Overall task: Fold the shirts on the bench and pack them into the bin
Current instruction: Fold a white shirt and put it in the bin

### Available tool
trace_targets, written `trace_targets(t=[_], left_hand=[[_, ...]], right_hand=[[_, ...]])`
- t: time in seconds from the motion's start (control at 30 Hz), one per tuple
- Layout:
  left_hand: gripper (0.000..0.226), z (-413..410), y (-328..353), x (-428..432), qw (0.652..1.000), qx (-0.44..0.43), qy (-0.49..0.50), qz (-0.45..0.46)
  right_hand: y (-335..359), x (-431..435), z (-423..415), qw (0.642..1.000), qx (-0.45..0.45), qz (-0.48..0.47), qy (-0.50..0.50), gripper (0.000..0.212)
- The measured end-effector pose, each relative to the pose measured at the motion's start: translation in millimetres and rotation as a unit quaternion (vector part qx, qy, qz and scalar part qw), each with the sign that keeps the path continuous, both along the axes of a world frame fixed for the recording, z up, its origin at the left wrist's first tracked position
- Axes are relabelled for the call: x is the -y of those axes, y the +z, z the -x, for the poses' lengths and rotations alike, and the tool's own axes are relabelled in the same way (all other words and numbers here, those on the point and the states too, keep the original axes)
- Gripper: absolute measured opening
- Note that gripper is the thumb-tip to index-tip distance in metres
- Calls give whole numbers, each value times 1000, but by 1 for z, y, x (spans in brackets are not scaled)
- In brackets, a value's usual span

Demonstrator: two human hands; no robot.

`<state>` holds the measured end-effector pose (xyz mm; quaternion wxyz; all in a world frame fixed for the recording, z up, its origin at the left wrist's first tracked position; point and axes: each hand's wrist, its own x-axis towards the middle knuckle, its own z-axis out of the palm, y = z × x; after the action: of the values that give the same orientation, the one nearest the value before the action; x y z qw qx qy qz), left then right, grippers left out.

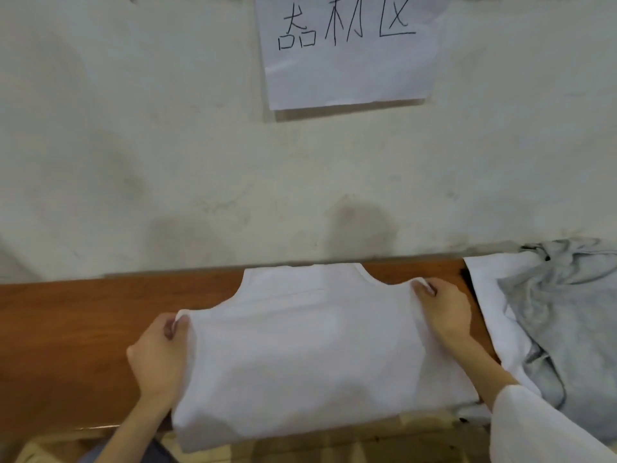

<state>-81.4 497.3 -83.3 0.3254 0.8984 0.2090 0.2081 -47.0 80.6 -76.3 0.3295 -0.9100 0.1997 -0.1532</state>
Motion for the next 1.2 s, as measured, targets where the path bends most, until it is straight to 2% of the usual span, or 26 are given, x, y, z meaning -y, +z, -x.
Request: trace_targets(t=[0.07, 0.1, 0.2, 0.27, 0.37, 0.43, 0.47, 0.53, 0.63, 0.7, 0.77, 0.8, 0.83, 0.87, 0.9, 0.93, 0.97, 1.0, 1.03, 1.07, 1.2], left_hand=[[16, -1, -4, 1, 1000, -12, -6, -23], [9, -1, -4, 2, 1000, -16, -10, -14], [38, 7, -1, 1, 998, -59, -20, -23], [36, 22, 2, 7, 994, -81, -35, -62], [30, 44, -6, 15, 981, -82, -105, -137], [33, 52, -10, 11, 976, -83, -138, -149], [31, 54, -9, 9, 979, -85, -136, -125], [24, 68, 0, 11, 992, -52, -99, -58], [13, 109, 13, 28, 992, -16, -12, 121], [10, 132, 10, 39, 965, -50, 29, 256], [22, 140, 3, 44, 923, -99, 45, 370], [25, 141, 0, 43, 885, -110, 47, 450], [19, 142, -1, 43, 829, -116, 47, 546], [11, 142, -1, 42, 758, -125, 45, 638], [9, 143, -3, 39, 694, -126, 51, 707], [8, 144, -4, 37, 643, -123, 64, 753], [8, 145, -5, 34, 609, -118, 83, 780], [10, 146, -4, 33, 587, -117, 101, 794], [12, 147, -3, 33, 574, -121, 114, 802], [12, 148, 0, 33, 571, -128, 119, 802], [15, 146, 14, 36, 593, -132, 112, 786]], right_hand=[[-2, -7, -3, 998, -39, 43, -2, 13], [0, -9, -1, 997, -37, 67, -10, 18], [5, -27, 18, 989, 9, 144, 10, 35], [0, -48, 44, 982, 9, 167, 87, 40], [-16, -74, 78, 954, -92, 198, 205, 60], [-22, -74, 84, 931, -150, 238, 231, 72], [-23, -72, 80, 928, -166, 237, 234, 70], [-13, -71, 76, 938, -178, 177, 238, 59], [7, -75, 95, 980, -71, 55, 175, 35], [13, -82, 125, 994, -15, -8, 109, 18], [11, -86, 154, 992, -31, -114, 40, 19], [7, -86, 165, 982, -53, -183, 3, 25], [2, -83, 171, 962, -73, -260, -39, 29], [-3, -80, 173, 928, -98, -347, -89, 30], [-7, -76, 172, 878, -120, -445, -130, 30], [-9, -73, 173, 819, -131, -537, -156, 32], [-10, -69, 172, 765, -126, -608, -168, 36], [-8, -65, 172, 729, -113, -654, -168, 37], [-7, -63, 170, 711, -101, -677, -163, 37], [-4, -62, 170, 705, -89, -685, -160, 36], [11, -60, 166, 696, -63, -689, -191, 36]])
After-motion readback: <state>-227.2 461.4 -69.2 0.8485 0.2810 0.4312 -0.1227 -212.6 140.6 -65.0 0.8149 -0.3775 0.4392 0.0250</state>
